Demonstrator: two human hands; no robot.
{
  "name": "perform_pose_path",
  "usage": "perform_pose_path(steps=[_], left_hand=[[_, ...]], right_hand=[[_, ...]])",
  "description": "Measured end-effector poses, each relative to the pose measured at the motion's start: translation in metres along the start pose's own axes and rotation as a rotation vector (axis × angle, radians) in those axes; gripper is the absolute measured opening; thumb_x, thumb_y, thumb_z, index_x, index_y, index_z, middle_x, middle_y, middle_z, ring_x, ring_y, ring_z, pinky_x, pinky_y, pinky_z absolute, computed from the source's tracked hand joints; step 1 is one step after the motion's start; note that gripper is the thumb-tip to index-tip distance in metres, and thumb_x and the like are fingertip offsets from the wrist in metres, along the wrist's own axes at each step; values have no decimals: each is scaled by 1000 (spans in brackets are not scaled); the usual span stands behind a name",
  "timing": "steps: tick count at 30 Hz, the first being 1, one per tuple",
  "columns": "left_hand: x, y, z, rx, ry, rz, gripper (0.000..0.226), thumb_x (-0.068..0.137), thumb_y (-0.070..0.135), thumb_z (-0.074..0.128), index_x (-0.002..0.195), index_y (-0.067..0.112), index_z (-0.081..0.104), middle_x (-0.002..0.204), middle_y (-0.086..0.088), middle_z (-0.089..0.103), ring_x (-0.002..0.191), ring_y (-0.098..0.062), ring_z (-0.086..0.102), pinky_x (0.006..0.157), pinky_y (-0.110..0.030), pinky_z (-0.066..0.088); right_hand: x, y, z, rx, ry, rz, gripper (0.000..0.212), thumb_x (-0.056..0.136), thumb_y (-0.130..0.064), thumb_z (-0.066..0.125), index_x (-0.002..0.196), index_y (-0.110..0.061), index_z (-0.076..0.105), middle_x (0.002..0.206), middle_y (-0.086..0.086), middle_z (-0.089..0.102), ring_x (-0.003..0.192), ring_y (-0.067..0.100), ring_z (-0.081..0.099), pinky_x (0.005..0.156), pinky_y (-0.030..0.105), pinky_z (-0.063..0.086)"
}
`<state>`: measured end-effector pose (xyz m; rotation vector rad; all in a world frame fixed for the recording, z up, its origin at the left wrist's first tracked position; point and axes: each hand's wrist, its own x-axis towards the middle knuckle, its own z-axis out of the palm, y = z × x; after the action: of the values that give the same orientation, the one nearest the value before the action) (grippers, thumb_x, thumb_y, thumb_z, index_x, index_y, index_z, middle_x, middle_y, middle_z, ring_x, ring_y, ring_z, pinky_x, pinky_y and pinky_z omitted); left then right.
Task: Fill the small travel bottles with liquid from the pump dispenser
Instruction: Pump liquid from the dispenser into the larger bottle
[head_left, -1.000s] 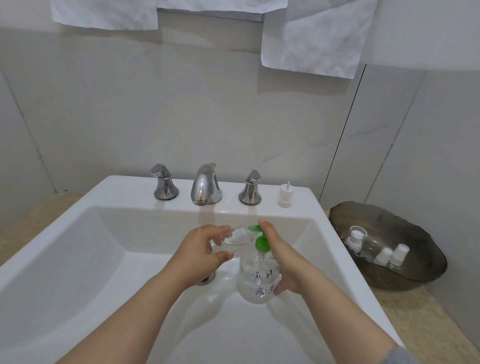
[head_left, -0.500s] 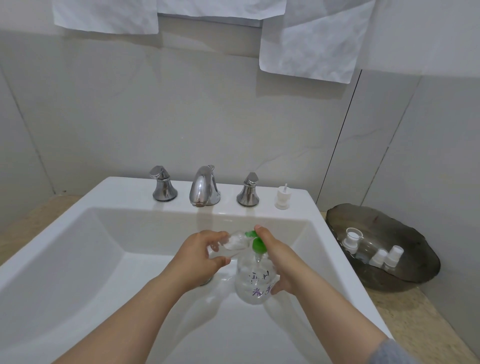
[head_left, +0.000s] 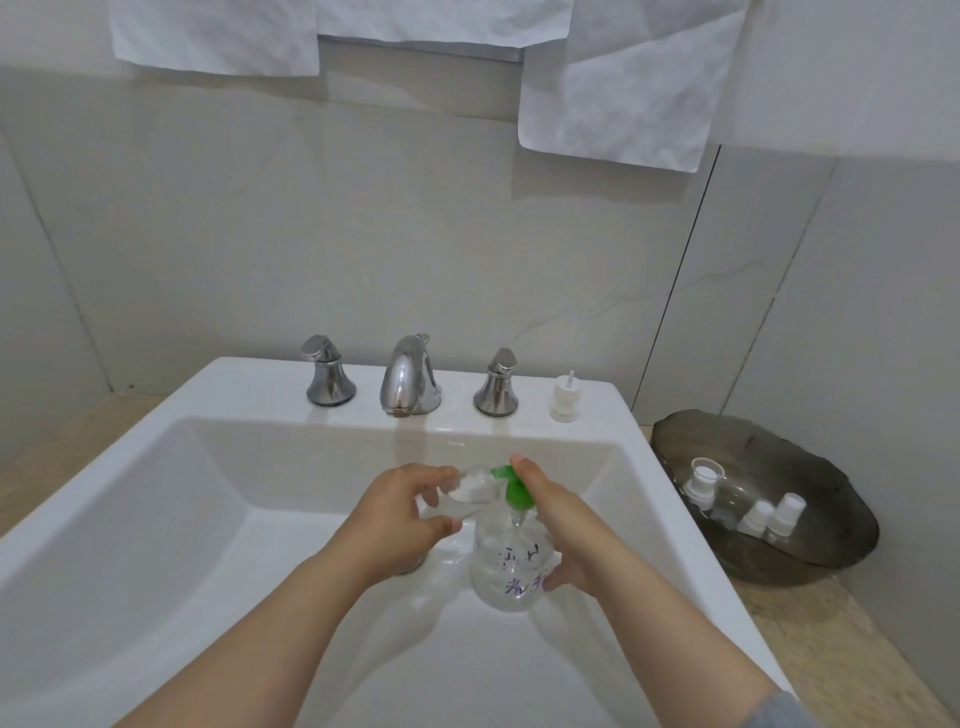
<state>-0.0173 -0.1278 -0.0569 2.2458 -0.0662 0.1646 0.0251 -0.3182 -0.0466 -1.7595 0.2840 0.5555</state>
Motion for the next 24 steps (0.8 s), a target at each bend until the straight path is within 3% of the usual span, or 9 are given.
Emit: perform_pose_path(steps=[5,16,20,24], left_hand=[[1,4,-4,-42,38,20,39,77,21,75,110,37,62,92,7,56,66,-10,48,66,-18,41],[0,4,-2,-27,40,29,40,77,22,75,112,37,62,94,6,57,68,-9,48,68,-18,41],[0,3,-1,-21,39,21,44,77,22,75,117,35,61,96,6,58,70,-10,49,70,-17,42],[-1,1,1,-11,30,12,46,77,21,75,120,31,60,98,5,59,76,-14,53,76,-20,44]], right_hand=[[5,-2,3,24,-29,42,86,76,-81,45,144,-29,38,149,3,37,138,39,30,103,68,27],[-1,-5,4,33,-2,34,77,83,-73,44,144,-26,38,148,4,36,139,39,29,104,67,27],[-5,-7,4,16,20,22,71,86,-70,44,140,-23,42,141,5,40,136,39,31,101,64,30],[-7,-7,3,3,38,13,61,90,-64,43,135,-22,45,120,5,42,133,41,34,99,63,33]])
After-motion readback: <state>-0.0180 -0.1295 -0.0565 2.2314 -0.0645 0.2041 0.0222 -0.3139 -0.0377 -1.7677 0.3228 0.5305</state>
